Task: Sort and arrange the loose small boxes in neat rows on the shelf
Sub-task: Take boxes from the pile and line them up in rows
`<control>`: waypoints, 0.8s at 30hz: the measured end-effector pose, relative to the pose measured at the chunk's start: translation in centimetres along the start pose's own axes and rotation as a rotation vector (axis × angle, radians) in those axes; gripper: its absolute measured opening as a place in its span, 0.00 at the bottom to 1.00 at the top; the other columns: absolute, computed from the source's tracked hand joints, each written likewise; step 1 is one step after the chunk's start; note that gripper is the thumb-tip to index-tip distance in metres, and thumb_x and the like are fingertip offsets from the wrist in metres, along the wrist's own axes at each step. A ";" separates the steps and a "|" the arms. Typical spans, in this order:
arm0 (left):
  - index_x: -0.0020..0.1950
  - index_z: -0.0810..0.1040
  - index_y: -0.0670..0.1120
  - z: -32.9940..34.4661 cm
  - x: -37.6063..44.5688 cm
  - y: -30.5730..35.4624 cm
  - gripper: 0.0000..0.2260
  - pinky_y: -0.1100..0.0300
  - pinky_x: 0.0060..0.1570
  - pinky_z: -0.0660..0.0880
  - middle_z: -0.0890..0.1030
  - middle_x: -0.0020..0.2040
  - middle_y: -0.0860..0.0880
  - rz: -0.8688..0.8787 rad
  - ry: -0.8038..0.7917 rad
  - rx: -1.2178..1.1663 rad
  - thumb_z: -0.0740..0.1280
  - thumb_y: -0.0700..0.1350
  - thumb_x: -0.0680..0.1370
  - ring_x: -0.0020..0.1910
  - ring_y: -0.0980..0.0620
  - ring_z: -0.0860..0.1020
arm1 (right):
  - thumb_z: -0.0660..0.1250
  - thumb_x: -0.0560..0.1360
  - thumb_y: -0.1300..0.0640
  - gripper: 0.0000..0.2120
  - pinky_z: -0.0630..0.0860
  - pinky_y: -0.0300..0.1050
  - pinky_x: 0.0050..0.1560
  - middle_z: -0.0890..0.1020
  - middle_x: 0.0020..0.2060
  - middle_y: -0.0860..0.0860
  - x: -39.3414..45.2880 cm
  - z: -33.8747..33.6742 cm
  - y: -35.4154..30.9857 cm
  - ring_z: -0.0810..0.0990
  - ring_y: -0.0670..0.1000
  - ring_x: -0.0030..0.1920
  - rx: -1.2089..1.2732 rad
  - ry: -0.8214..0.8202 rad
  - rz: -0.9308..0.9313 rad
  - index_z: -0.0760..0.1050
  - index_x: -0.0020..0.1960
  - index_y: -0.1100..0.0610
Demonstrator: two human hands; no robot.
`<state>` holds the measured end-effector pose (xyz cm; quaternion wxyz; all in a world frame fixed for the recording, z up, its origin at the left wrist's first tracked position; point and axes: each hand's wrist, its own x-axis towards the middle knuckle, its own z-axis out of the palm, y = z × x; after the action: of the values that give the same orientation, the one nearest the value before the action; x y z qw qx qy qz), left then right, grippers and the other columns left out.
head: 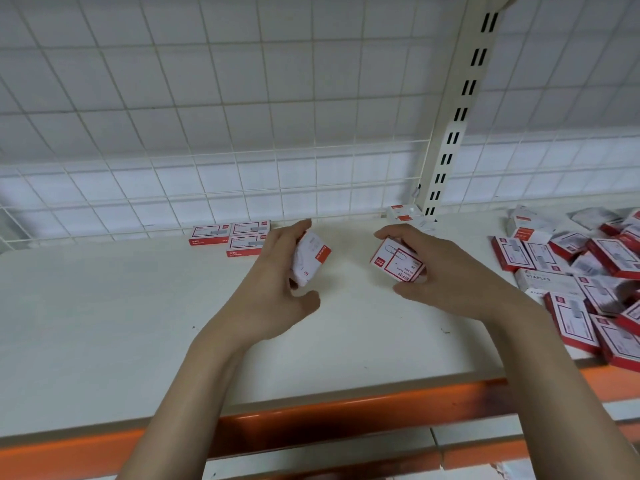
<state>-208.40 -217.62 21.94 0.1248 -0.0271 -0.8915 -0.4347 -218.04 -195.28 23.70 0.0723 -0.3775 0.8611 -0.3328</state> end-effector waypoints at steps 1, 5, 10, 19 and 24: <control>0.73 0.56 0.53 0.2 0.0 0.0 0.36 0.74 0.47 0.69 0.64 0.61 0.56 0.003 -0.014 -0.010 0.69 0.34 0.71 0.56 0.66 0.67 | 0.69 0.70 0.62 0.30 0.71 0.30 0.44 0.72 0.50 0.34 -0.1 0.0 0.1 0.71 0.35 0.47 -0.008 -0.003 0.010 0.62 0.59 0.34; 0.71 0.59 0.52 0.9 0.2 0.0 0.33 0.74 0.47 0.71 0.65 0.60 0.55 0.001 -0.019 -0.064 0.71 0.38 0.72 0.54 0.64 0.71 | 0.70 0.70 0.60 0.27 0.71 0.32 0.41 0.73 0.48 0.37 -0.3 0.2 0.6 0.72 0.39 0.45 -0.010 0.001 0.044 0.63 0.61 0.39; 0.55 0.64 0.56 1.2 0.2 0.5 0.30 0.73 0.37 0.72 0.75 0.53 0.57 -0.056 0.077 -0.161 0.78 0.39 0.64 0.39 0.62 0.77 | 0.75 0.66 0.52 0.29 0.67 0.28 0.40 0.70 0.49 0.37 -0.1 0.4 1.1 0.71 0.34 0.46 0.012 0.038 0.073 0.63 0.60 0.43; 0.66 0.64 0.56 1.0 0.2 0.2 0.37 0.77 0.48 0.68 0.68 0.50 0.59 0.083 0.131 0.035 0.78 0.40 0.64 0.49 0.68 0.70 | 0.74 0.68 0.51 0.32 0.65 0.25 0.49 0.67 0.53 0.36 0.5 0.9 0.9 0.68 0.34 0.53 -0.031 0.022 -0.028 0.60 0.62 0.31; 0.62 0.69 0.49 0.9 0.3 -0.4 0.31 0.80 0.48 0.63 0.66 0.53 0.62 0.074 0.150 0.069 0.78 0.40 0.64 0.51 0.73 0.67 | 0.75 0.67 0.51 0.29 0.66 0.23 0.48 0.64 0.53 0.36 0.5 1.2 1.5 0.67 0.34 0.54 -0.004 0.018 -0.016 0.65 0.61 0.35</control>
<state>-208.96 -217.14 21.16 0.2081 -0.0229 -0.8925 -0.3994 -218.88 -195.53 21.93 0.0613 -0.3816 0.8592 -0.3352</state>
